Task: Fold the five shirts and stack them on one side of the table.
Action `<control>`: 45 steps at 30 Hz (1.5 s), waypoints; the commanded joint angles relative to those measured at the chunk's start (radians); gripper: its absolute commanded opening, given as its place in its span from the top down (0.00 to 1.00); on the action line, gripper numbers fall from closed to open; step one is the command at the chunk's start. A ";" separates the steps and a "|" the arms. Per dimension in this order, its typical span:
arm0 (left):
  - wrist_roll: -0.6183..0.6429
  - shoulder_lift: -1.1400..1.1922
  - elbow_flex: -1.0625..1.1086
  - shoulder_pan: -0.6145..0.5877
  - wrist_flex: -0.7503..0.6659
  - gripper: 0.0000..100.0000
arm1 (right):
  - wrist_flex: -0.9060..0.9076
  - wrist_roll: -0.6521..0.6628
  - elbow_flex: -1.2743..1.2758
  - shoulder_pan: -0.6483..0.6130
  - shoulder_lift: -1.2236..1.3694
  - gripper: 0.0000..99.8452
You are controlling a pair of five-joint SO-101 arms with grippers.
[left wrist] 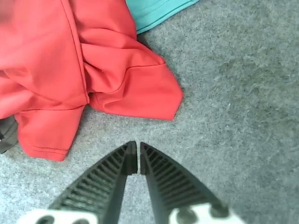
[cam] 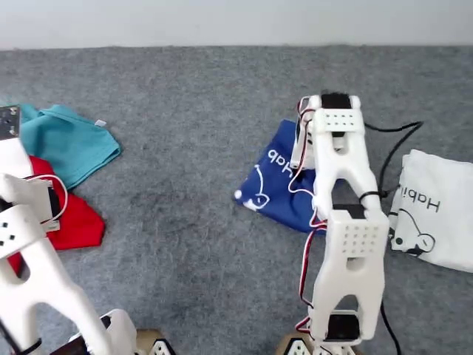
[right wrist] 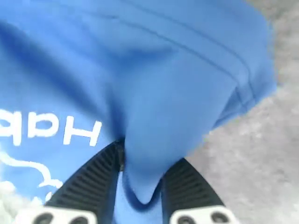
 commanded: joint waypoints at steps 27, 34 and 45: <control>-0.006 -0.025 -0.010 -0.003 0.017 0.98 | 0.008 0.867 0.147 0.680 -0.529 0.99; -0.006 -0.025 -0.010 -0.003 0.017 0.98 | -0.159 0.882 0.144 0.743 -0.400 0.98; -0.006 -0.025 -0.010 -0.002 0.017 0.98 | -0.065 0.881 0.141 0.750 -0.552 0.64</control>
